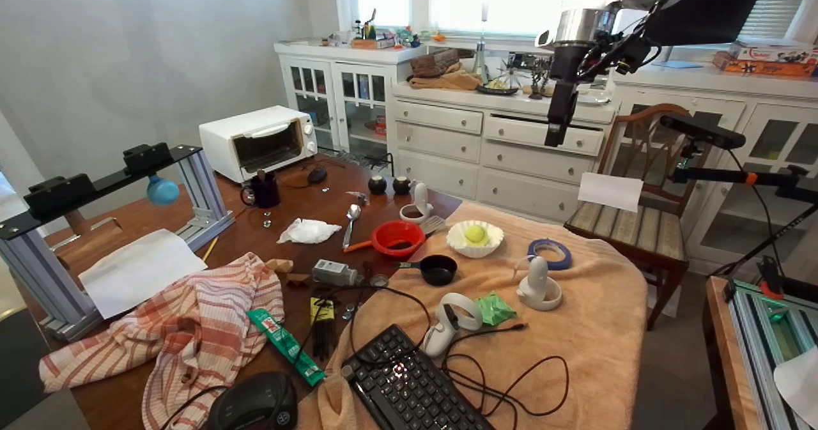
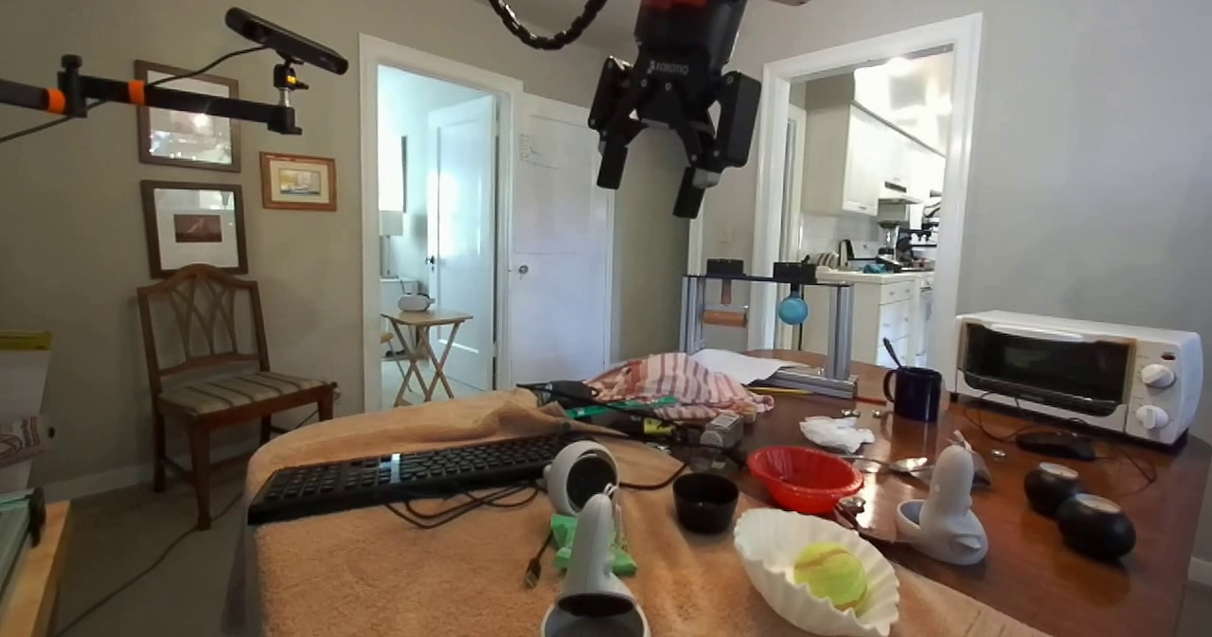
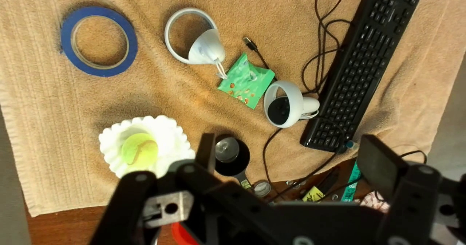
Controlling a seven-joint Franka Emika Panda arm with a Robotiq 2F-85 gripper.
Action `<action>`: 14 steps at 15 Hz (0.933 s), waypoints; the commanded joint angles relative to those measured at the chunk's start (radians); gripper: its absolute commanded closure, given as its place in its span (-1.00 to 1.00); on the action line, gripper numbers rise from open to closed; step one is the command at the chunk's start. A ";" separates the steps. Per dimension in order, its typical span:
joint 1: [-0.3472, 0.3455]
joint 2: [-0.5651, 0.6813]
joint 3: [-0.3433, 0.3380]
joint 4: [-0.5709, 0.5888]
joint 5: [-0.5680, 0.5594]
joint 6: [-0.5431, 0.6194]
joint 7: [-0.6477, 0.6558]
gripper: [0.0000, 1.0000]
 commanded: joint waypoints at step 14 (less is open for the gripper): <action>-0.072 0.180 -0.053 0.222 0.120 -0.046 -0.264 -1.00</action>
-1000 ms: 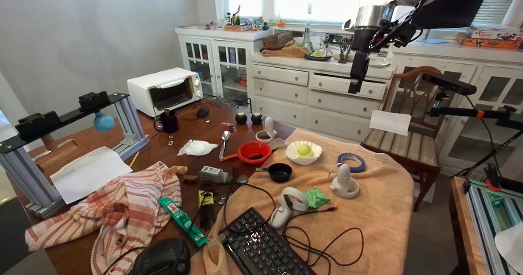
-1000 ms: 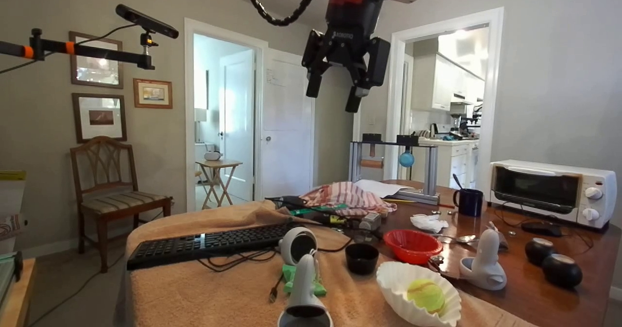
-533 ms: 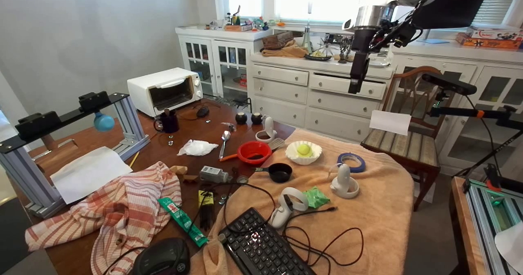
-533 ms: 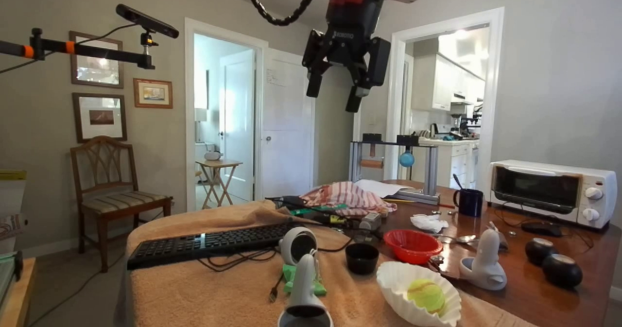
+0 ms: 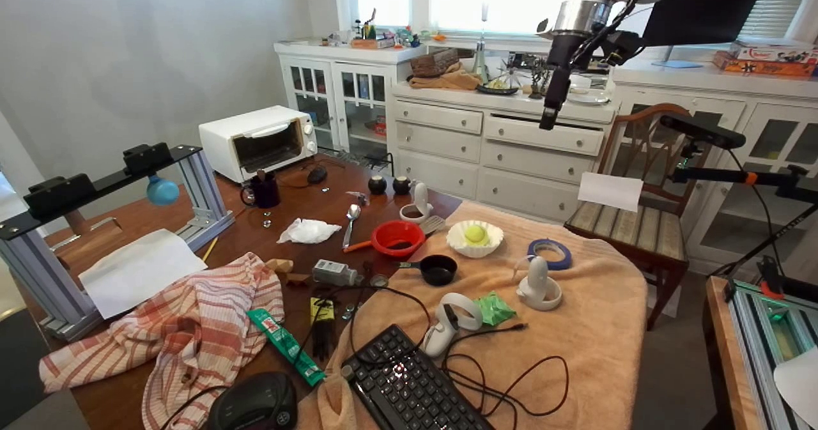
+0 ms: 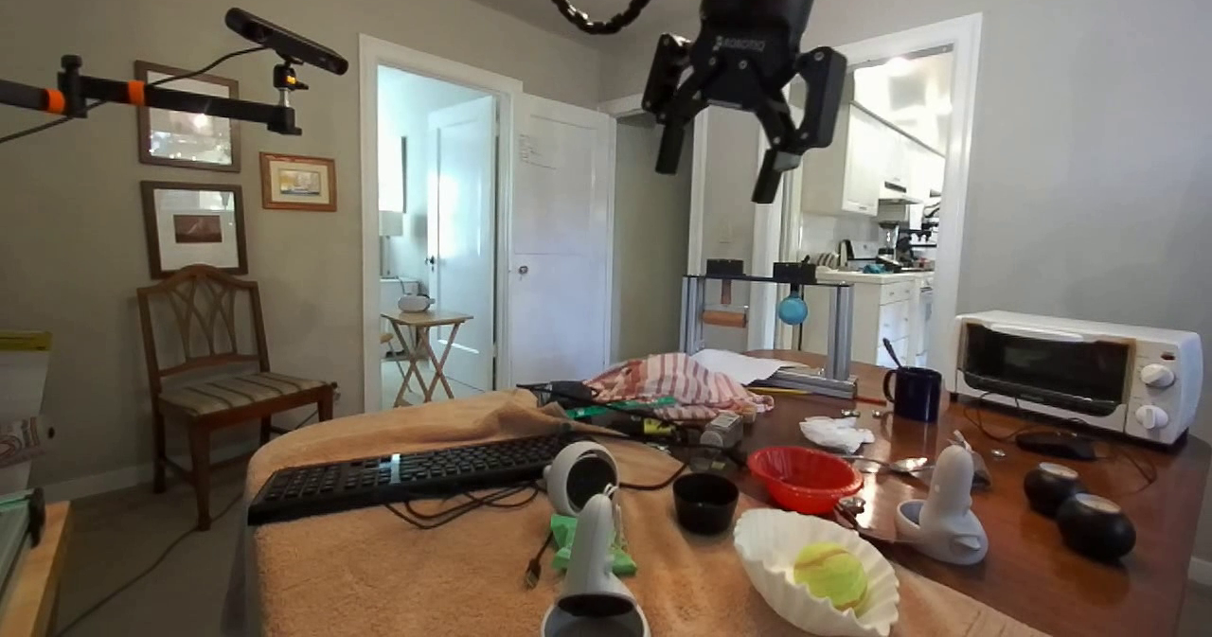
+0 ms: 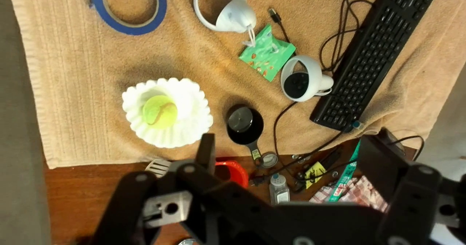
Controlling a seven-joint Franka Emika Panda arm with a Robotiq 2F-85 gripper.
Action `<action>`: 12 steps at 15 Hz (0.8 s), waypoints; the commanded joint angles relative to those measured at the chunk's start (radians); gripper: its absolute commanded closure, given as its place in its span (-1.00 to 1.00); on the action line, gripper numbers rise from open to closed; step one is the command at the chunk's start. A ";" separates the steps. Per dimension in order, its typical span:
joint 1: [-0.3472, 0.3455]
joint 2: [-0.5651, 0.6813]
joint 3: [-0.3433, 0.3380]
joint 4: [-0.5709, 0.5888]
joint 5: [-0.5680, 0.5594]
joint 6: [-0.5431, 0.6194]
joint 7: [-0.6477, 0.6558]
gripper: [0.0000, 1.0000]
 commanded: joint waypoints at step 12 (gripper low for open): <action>-0.080 0.161 0.025 0.194 0.109 -0.077 -0.077 -1.00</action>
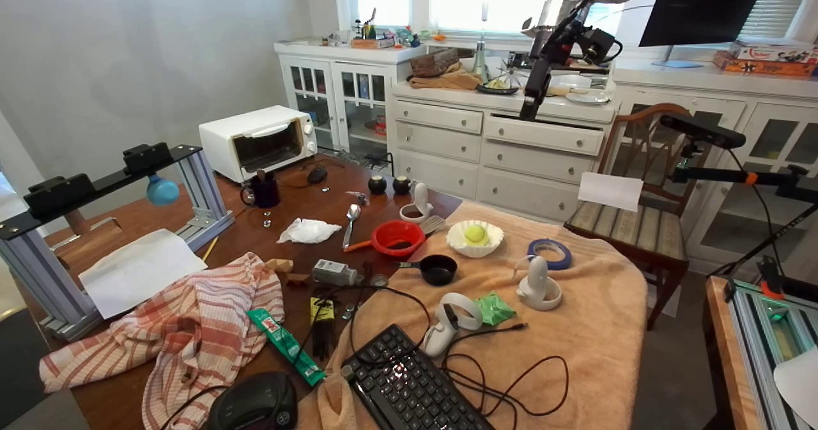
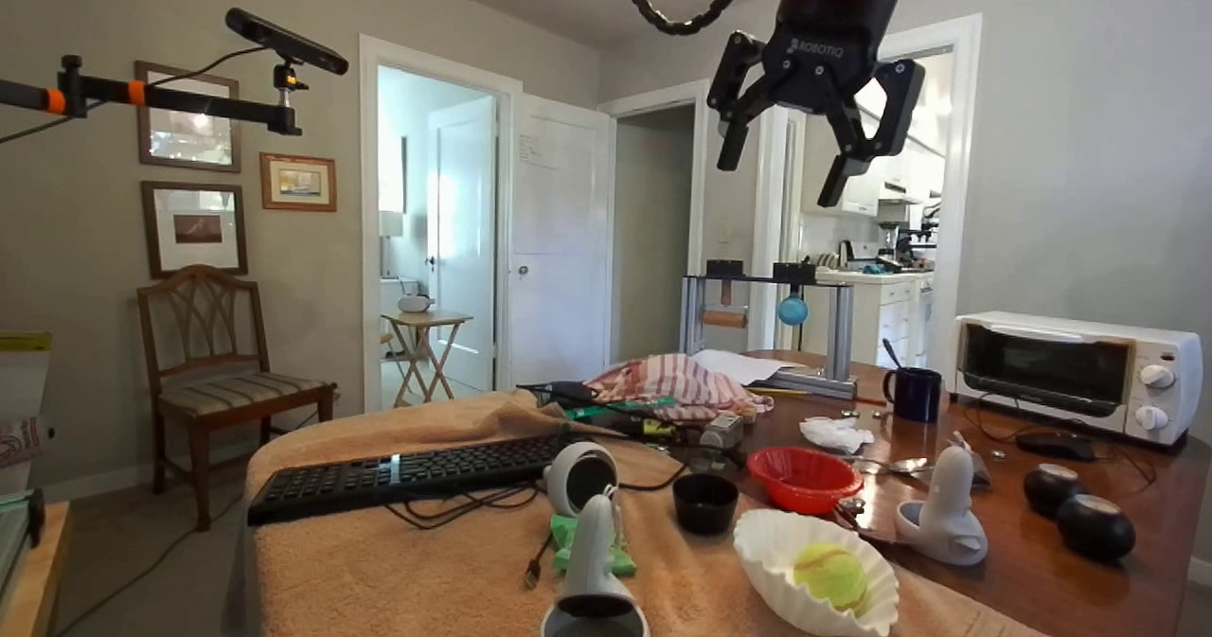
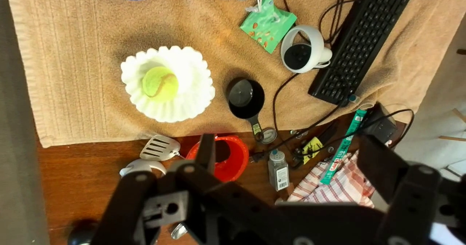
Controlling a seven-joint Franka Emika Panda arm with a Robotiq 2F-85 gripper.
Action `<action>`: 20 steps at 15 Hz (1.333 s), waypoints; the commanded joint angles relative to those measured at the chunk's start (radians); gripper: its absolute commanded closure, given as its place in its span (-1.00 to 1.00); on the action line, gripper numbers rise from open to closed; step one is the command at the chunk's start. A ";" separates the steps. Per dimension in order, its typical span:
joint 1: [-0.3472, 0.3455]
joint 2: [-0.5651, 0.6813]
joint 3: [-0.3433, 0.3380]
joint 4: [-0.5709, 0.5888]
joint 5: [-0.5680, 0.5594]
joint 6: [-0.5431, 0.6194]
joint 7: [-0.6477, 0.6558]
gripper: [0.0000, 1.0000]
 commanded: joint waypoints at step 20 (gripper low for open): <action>-0.075 0.040 0.036 0.167 -0.048 -0.067 0.037 -1.00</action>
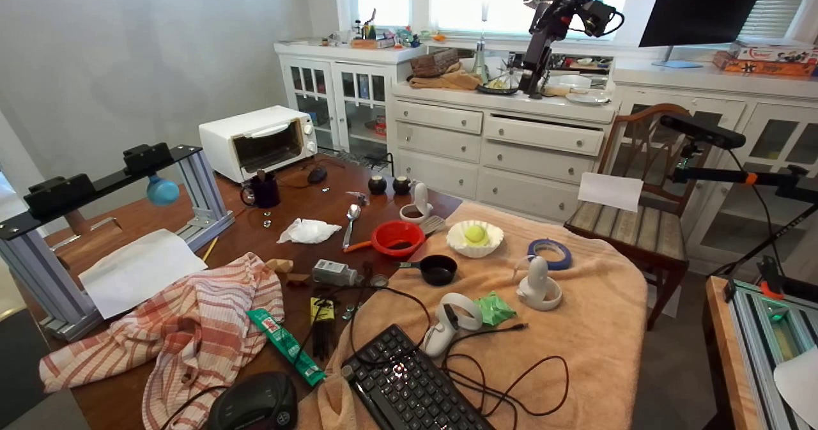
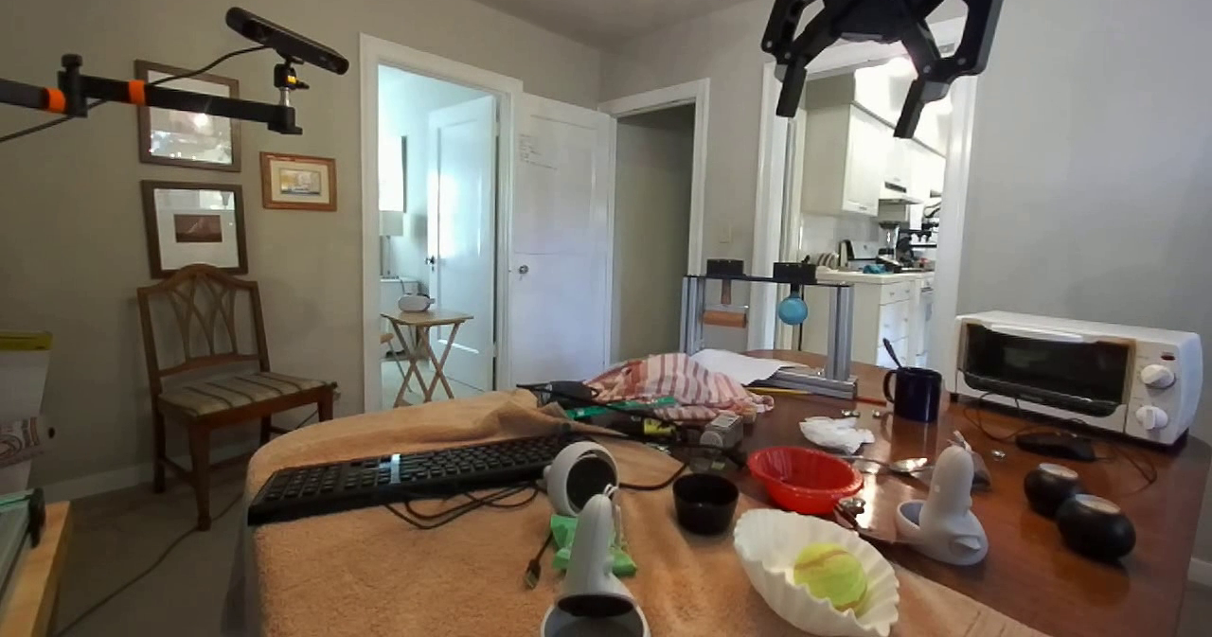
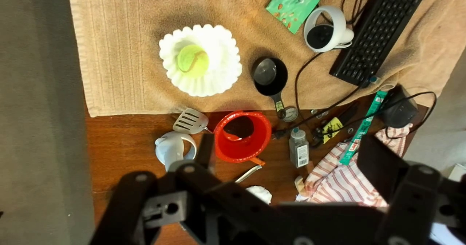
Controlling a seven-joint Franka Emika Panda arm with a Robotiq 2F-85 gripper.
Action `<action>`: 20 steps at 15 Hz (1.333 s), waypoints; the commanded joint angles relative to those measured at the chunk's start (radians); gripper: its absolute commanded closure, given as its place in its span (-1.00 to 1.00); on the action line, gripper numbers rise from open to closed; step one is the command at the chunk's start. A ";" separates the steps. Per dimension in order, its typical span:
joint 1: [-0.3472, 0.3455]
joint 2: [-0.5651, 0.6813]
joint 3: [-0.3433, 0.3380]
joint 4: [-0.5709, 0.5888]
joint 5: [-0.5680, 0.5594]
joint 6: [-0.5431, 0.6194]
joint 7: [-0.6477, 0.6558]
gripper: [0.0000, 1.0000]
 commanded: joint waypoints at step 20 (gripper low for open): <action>-0.084 0.477 0.142 0.404 0.017 -0.059 0.043 -1.00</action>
